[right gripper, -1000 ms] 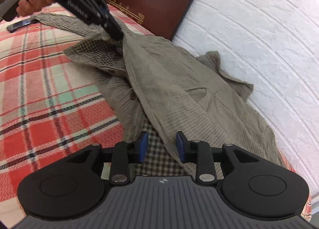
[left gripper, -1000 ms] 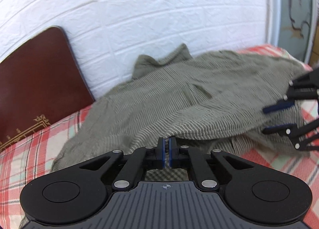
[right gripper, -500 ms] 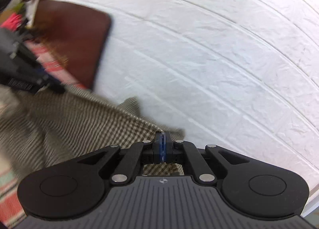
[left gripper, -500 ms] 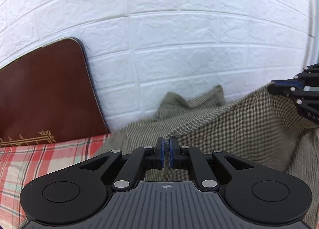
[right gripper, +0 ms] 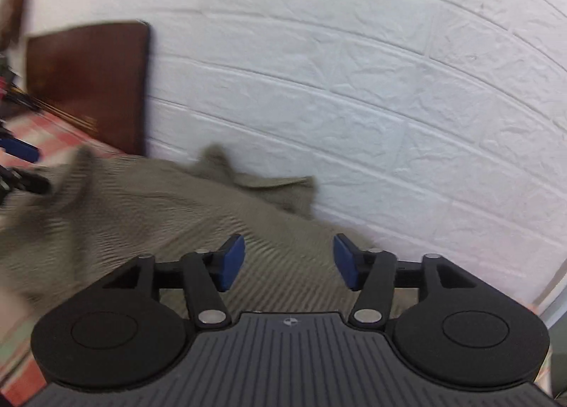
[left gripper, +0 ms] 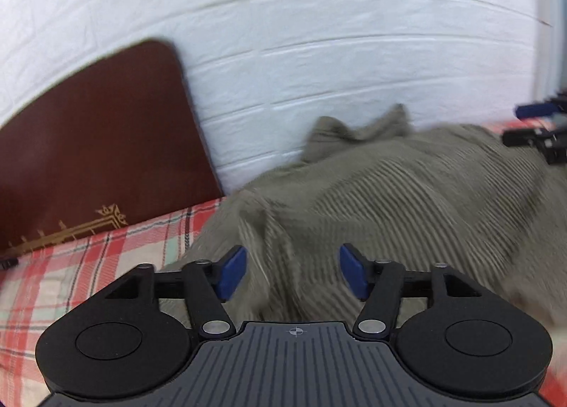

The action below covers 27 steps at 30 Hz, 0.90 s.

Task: Fold clothes

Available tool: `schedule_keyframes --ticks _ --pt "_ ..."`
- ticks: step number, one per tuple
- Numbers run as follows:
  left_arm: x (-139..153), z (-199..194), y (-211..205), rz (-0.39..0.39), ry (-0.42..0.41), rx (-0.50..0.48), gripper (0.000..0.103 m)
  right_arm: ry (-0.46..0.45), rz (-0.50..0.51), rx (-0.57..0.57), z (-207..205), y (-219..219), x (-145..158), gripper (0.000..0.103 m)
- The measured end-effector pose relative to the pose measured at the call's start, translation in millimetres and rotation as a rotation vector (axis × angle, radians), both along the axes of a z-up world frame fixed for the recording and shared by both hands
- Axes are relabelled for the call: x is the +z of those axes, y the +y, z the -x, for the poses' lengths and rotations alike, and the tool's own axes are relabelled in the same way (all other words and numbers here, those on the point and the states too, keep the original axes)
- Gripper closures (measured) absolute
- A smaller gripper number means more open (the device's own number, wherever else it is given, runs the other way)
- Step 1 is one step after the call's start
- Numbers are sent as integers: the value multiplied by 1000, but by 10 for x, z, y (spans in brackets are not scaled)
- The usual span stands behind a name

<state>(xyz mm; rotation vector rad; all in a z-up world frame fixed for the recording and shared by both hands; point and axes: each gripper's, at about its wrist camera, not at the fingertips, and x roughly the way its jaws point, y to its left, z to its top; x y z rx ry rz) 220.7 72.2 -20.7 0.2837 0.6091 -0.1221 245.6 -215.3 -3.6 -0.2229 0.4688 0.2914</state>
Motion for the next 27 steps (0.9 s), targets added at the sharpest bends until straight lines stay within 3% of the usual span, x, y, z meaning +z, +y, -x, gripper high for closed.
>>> schedule_keyframes --ticks 4,6,11,14,18,19,20,22,27 --pt "-402 673 -265 -189 23 -124 23 37 -4 116 692 143 -210 42" --pt "-607 836 -438 -291 21 -138 23 52 20 160 940 252 -324 42" --pt "-792 820 -586 -366 43 -99 24 63 161 208 1306 516 -592 43" --pt "-846 735 -606 -425 40 -84 32 56 262 206 1350 645 -733 45" --pt "-899 645 -553 -428 72 -59 47 99 304 175 1272 658 -834 59" --pt "-914 637 -535 -427 81 -50 55 115 286 169 1273 629 -836 67" --pt "-924 635 -523 -424 88 -52 62 143 266 165 1241 607 -818 82" --pt "-929 610 -494 -407 119 -49 103 205 223 155 1180 565 -778 99" --pt "-616 738 -405 -237 122 -9 103 249 67 173 1310 391 -398 100"
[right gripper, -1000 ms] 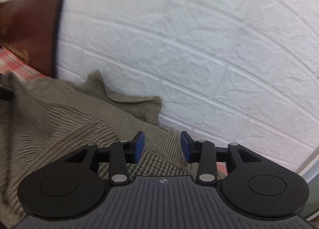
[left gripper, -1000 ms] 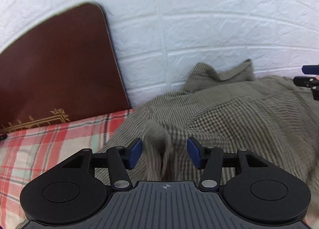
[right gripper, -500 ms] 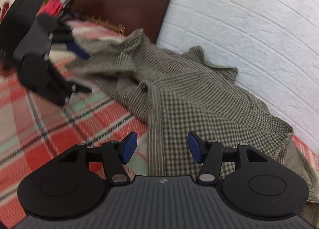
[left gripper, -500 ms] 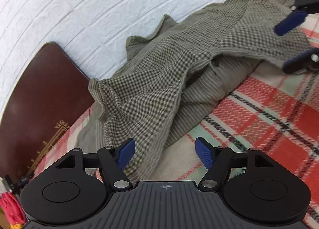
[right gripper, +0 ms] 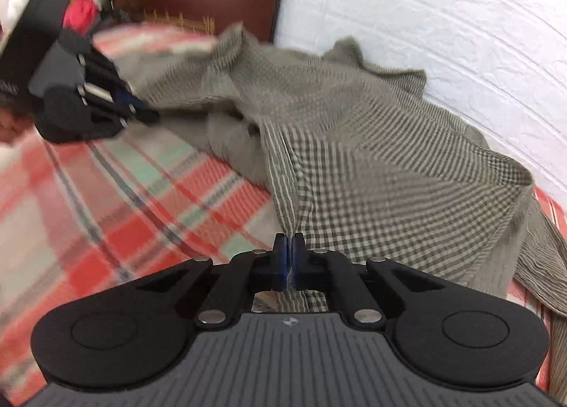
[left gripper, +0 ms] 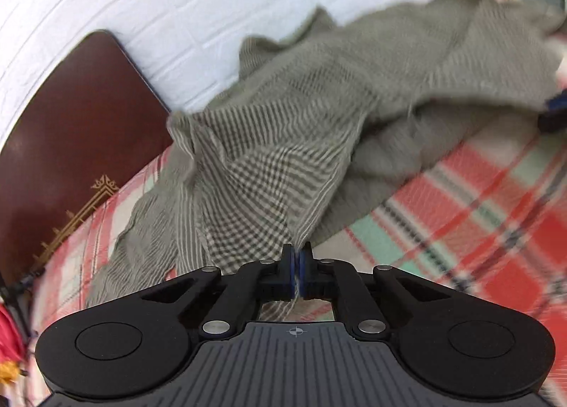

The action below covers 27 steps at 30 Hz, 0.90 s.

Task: Fold clothes

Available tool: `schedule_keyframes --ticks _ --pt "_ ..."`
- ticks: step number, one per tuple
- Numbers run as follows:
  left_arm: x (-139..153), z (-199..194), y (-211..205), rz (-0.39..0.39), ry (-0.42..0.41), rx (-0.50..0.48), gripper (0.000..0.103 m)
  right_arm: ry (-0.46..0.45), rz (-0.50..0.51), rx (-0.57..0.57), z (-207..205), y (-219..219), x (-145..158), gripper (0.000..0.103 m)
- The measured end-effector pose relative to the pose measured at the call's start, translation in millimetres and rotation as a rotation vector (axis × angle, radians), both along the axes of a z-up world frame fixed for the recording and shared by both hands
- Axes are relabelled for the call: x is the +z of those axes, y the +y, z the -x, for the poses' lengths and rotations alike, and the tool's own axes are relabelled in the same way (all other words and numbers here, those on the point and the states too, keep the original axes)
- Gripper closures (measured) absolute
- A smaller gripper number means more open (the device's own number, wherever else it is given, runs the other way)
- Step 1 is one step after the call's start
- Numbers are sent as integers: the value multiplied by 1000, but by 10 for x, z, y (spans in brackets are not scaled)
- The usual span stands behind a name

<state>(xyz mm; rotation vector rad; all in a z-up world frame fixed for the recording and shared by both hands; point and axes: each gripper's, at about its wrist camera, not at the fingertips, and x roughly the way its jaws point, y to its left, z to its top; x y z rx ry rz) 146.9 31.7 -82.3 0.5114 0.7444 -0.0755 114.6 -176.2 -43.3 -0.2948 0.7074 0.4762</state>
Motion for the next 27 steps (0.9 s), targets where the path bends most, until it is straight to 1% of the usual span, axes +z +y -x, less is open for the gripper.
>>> schedule_keyframes --ticks 4,7,9,10,13,15,16,18,19,20,21,23,24,27 --pt "289 455 -144 82 -28 -75 103 62 -65 71 273 -75 319 100" --pt "421 810 -264 126 -26 -116 103 133 -81 135 484 -58 405 100" --pt "433 1012 -341 139 -14 -140 103 174 -90 165 613 -1 392 100" --pt "416 1125 -390 138 -8 -151 103 194 -94 181 677 27 385 100" --pt "316 1407 -490 139 16 -165 103 206 -79 226 891 154 331 100" --pt "238 1525 -511 152 45 -154 101 227 -89 252 985 222 287 100" --pt "191 1566 -519 159 61 -149 98 243 -100 265 1009 255 261 103" --pt "68 1613 -536 172 97 -130 91 264 -97 272 1055 309 180 103" --pt "-15 1599 -530 170 120 -115 83 275 -96 276 1078 336 140 103" --pt "-55 1591 -517 183 137 -102 78 262 -114 256 1085 289 163 103" --pt "-93 1583 -504 196 154 -89 78 248 -132 236 1091 240 186 103" --pt "-109 1586 -507 261 176 -85 78 220 -168 196 1105 142 233 102" --pt "-105 1578 -521 290 169 -85 76 179 -174 146 1089 45 284 101" --pt "-100 1525 -608 375 152 -87 62 73 -177 -20 1018 -241 402 99"
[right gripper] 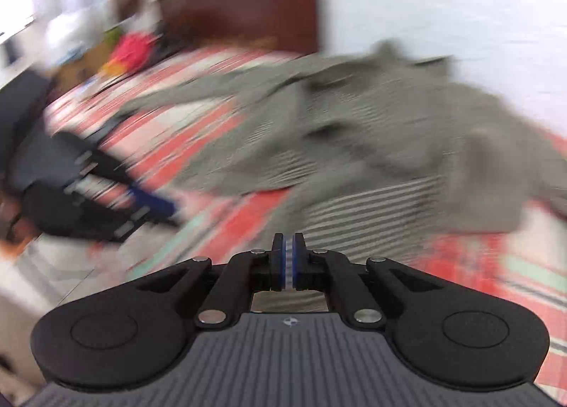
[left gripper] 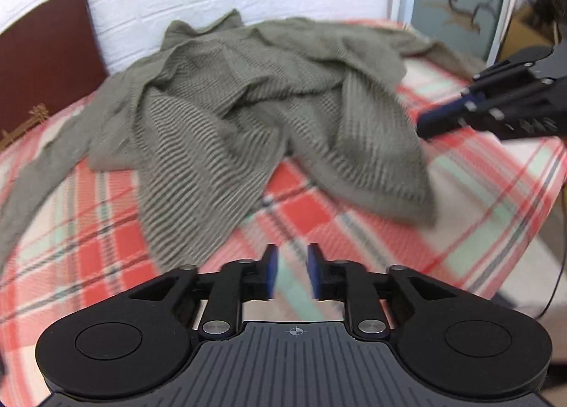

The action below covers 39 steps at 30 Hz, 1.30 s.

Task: Fold clothes

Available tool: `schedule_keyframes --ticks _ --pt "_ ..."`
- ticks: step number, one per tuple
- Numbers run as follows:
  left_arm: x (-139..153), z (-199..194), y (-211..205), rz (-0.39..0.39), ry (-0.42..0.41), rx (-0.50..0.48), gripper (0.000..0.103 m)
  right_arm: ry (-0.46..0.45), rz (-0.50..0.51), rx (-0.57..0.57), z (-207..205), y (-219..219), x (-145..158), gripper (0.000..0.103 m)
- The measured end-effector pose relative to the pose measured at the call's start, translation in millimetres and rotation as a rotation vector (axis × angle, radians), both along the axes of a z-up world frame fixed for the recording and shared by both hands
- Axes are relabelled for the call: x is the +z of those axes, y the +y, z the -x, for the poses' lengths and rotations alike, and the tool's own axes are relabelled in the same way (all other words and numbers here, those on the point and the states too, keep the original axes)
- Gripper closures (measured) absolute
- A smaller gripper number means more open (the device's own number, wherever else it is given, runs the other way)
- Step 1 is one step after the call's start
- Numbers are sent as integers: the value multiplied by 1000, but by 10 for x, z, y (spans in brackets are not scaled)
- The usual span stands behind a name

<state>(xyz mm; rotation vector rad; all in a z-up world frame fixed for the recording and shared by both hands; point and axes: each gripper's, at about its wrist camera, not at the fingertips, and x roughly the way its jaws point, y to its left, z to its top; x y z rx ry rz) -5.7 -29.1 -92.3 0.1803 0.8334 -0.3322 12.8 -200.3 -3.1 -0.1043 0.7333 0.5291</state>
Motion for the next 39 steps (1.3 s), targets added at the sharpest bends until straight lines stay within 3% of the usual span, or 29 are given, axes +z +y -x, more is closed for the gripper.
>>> schedule_keyframes --ticks 1,4,7,11,15,18,21,25,26,30,31,34,39 --pt "-1 -26 -41 28 -5 1 58 -22 -2 -56 -44 -96 1 96" --pt "-47 -16 -322 -3 -54 -46 54 -54 6 -202 -235 -345 -57 80" --pt "-60 50 -634 -75 -102 -136 46 -44 7 -279 -497 -522 -160 79" --pt "-58 64 -924 -126 -152 -198 41 -4 -42 -315 -832 -613 -283 78" --pt "-109 19 -1160 -230 -184 -221 40 11 -73 -325 -1088 -555 -333 68" --pt "-133 32 -1280 -244 -171 -251 40 10 -69 -320 -1194 -501 -342 62" --pt "-144 109 -1368 -244 -169 -297 32 11 -80 -320 -1214 -476 -361 56" --pt "-272 163 -1520 -365 -211 -316 32 23 -85 -322 -1183 -483 -386 54" --pt "-274 175 -1534 -380 -215 -324 33 24 -87 -326 -1177 -496 -382 54" --pt "-336 113 -1539 -491 -220 -279 89 21 -91 -341 -1159 -544 -351 50" --pt "-383 63 -1523 -532 -220 -246 96 18 -93 -345 -1158 -554 -341 49" --pt "-406 13 -1418 -559 -216 -188 102 16 -100 -347 -1145 -572 -327 48" --pt "-208 63 -1215 -405 -171 -153 103 19 -88 -348 -1188 -566 -374 48"
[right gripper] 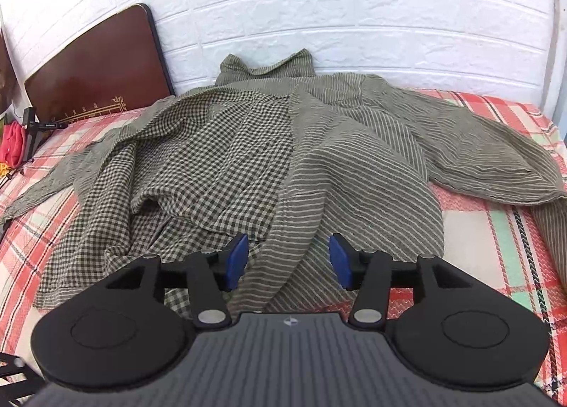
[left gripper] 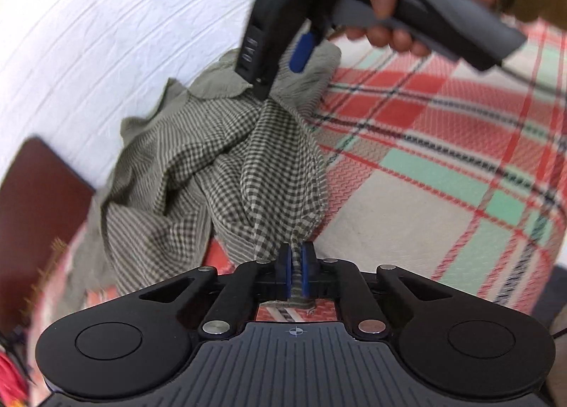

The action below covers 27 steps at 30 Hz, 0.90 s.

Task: Fold clothes

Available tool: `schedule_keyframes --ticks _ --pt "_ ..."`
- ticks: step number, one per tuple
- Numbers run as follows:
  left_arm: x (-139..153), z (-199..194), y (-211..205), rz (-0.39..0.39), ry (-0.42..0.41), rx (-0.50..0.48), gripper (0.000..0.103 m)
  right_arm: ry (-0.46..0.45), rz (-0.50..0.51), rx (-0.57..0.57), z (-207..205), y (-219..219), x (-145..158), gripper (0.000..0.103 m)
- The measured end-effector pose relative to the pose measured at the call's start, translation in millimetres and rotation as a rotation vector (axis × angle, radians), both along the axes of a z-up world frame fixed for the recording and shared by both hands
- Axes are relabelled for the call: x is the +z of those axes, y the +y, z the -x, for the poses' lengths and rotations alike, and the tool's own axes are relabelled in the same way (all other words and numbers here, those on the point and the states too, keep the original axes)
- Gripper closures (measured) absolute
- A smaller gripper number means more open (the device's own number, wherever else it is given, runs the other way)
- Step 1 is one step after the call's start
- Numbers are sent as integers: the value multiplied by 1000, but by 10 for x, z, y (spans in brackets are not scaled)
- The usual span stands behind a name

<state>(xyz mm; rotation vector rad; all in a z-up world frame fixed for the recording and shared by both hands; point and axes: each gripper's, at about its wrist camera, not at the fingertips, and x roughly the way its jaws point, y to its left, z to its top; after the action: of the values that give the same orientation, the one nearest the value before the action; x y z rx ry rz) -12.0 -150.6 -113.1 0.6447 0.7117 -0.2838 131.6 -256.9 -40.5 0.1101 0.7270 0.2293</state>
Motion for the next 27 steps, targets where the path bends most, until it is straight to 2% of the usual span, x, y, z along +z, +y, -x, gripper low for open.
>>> schedule_keyframes --ticks 4,10,13,14,15,16,19,24,27 --pt "99 0 115 110 39 36 103 8 -7 -5 -59 19 -22 48" --pt "125 75 60 120 10 17 103 -27 40 0 -133 189 62 50" --pt "137 82 54 140 8 1 103 -20 154 -2 -217 336 -8 51" --pt "136 87 53 142 5 0 103 -19 202 -4 -247 385 -40 56" --pt "134 91 53 144 3 0 103 -19 250 -7 -278 435 -73 70" --pt "130 103 67 140 -3 3 103 -14 231 -22 -253 366 -50 100" --pt "128 117 169 148 1 14 103 2 168 -67 -173 153 21 100" --pt "201 142 370 181 6 5 103 -35 52 -84 479 -286 374 100" --pt "252 206 454 183 4 -17 103 -3 -1 -92 931 -468 468 100"
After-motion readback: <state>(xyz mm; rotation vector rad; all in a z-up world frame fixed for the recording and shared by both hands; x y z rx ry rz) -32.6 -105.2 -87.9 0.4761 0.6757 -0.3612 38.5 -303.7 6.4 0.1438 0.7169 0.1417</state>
